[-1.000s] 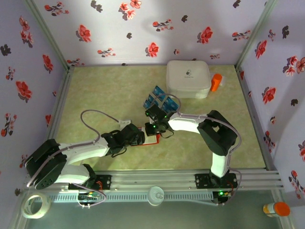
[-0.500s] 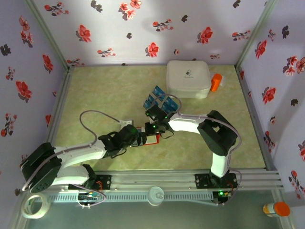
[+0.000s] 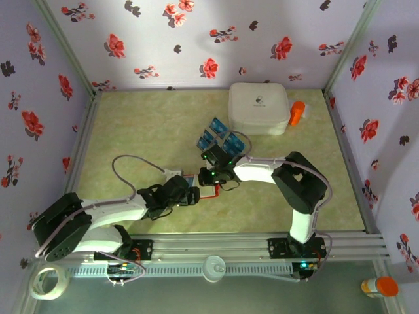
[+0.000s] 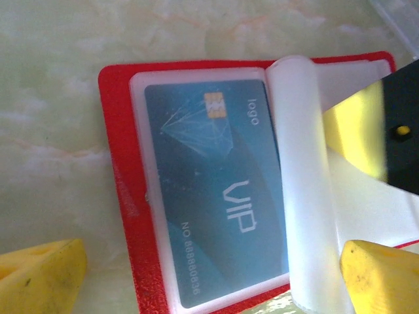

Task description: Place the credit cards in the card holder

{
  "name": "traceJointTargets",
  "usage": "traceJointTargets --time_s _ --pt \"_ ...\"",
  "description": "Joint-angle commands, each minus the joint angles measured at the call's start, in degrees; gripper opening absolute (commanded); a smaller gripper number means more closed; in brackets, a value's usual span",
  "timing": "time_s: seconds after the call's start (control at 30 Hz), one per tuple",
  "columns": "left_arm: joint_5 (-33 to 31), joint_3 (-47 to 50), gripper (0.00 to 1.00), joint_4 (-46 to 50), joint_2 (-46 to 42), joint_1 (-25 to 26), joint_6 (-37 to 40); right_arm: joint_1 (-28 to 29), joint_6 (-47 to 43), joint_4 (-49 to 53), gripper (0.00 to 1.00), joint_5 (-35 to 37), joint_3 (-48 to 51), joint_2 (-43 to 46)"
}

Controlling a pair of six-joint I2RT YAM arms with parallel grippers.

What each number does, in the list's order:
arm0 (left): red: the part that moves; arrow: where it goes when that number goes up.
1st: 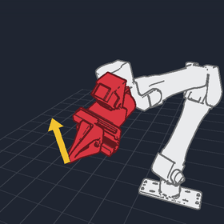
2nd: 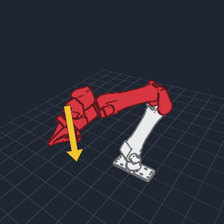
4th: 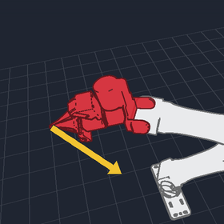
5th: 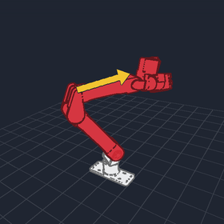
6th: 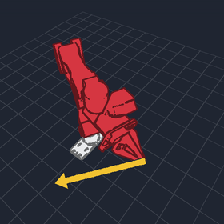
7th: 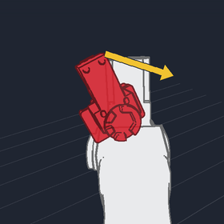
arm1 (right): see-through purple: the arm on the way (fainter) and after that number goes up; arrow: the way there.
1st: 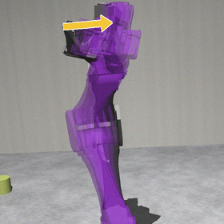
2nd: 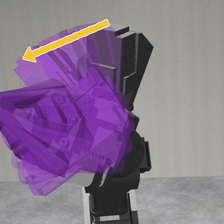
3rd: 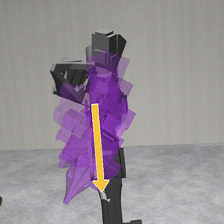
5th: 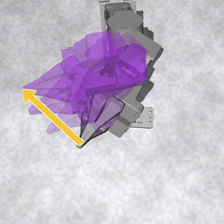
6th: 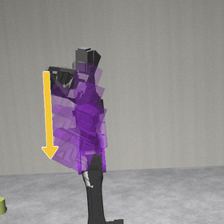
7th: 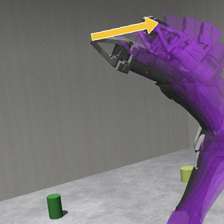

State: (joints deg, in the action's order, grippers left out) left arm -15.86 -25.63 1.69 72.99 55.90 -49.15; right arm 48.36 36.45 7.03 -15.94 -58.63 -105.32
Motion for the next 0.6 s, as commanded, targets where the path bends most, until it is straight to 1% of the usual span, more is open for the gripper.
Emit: traceJointTargets --time_s 0.0,0.07,0.13,0.27,0.37,0.47,0.57 --pt "-0.6 0.9 1.0 -0.5 0.8 0.4 0.5 -0.7 1.4 -0.7 0.11 -1.8 1.4 1.2" --pt "-0.8 1.2 0.99 -0.4 0.9 0.4 0.2 -1.0 1.5 -0.8 0.13 -2.1 1.4 1.9" --pt "-1.0 1.5 0.98 -0.4 0.8 0.4 -0.2 -1.4 1.5 -0.7 0.17 -1.9 1.5 2.9" --pt "-1.2 1.8 0.98 -0.2 0.3 0.4 -0.3 -2.3 2.2 -1.0 0.35 -1.4 2.8 5.8" --pt "-1.3 1.8 0.98 0.1 0.0 0.5 -0.3 -2.8 3.3 -2.3 0.43 -1.3 4.1 6.9" --pt "-1.4 1.7 0.99 0.2 -0.3 0.4 -0.4 -3.0 4.6 -4.1 0.48 -2.1 5.1 6.4" --pt "-1.5 1.7 0.99 0.6 -0.8 0.4 -0.4 -2.9 5.9 -6.1 0.51 -3.3 5.4 5.3"
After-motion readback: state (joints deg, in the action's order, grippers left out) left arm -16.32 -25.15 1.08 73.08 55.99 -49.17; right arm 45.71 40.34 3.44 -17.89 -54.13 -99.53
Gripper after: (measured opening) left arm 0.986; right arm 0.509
